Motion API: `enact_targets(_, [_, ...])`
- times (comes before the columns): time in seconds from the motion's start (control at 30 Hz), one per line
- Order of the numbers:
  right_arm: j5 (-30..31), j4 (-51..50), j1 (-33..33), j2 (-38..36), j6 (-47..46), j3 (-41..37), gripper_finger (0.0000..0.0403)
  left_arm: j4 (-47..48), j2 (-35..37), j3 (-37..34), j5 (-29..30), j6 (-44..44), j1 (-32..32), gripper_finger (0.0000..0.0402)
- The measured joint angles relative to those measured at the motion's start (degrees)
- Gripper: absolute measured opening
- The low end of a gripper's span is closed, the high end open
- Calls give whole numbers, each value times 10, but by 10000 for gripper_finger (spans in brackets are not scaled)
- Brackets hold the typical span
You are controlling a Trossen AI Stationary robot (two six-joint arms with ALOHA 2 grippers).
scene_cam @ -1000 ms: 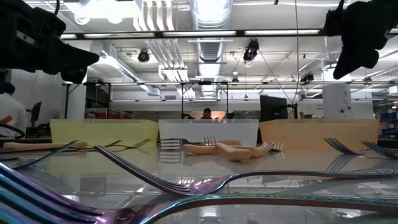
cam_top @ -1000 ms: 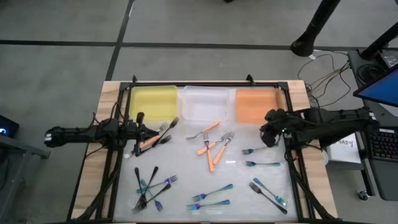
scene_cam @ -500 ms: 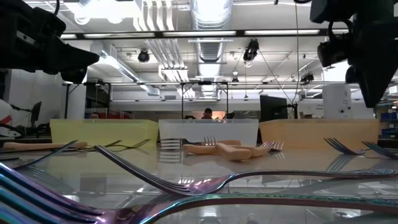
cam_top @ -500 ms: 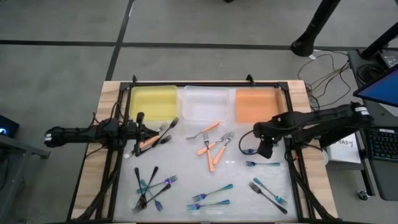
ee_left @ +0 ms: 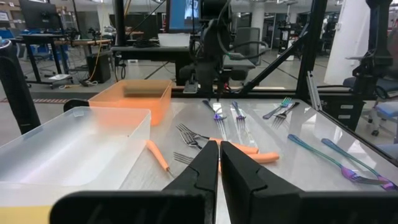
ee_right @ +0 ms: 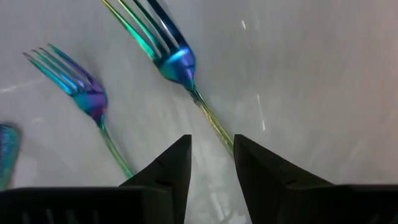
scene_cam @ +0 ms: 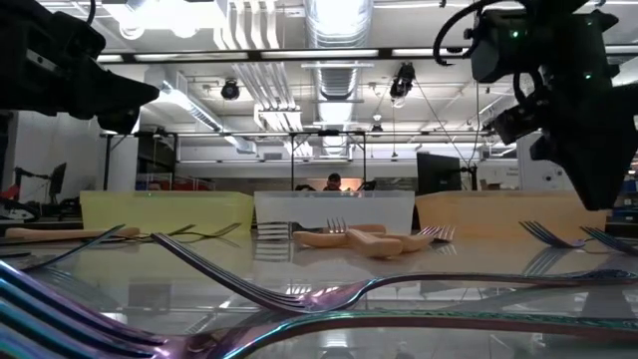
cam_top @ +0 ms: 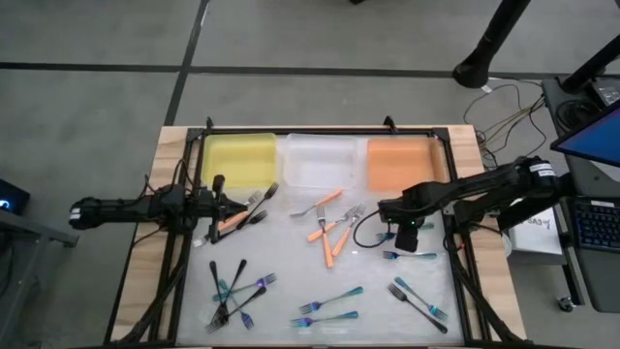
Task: Sort silverware by color (type)
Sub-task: Put the iridescent fork into the orange bin
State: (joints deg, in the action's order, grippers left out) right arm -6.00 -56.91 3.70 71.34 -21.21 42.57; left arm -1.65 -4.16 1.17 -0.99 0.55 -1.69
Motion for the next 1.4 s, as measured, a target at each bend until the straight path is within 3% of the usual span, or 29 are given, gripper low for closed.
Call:
enact_targets(0.6, [2, 64, 0, 108, 56, -6, 117, 0, 0, 0, 0, 0, 0, 0])
enact_targets(0.83, [20, 67, 0, 116, 63, -6, 92, 0, 0, 0, 0, 0, 0, 0])
enact_targets(1.1, [27, 67, 0, 114, 63, -7, 20, 0, 0, 0, 0, 0, 0, 0])
enact_targets(1.4, [35, 41, 0, 94, 56, -3, 15, 0, 0, 0, 0, 0, 0, 0])
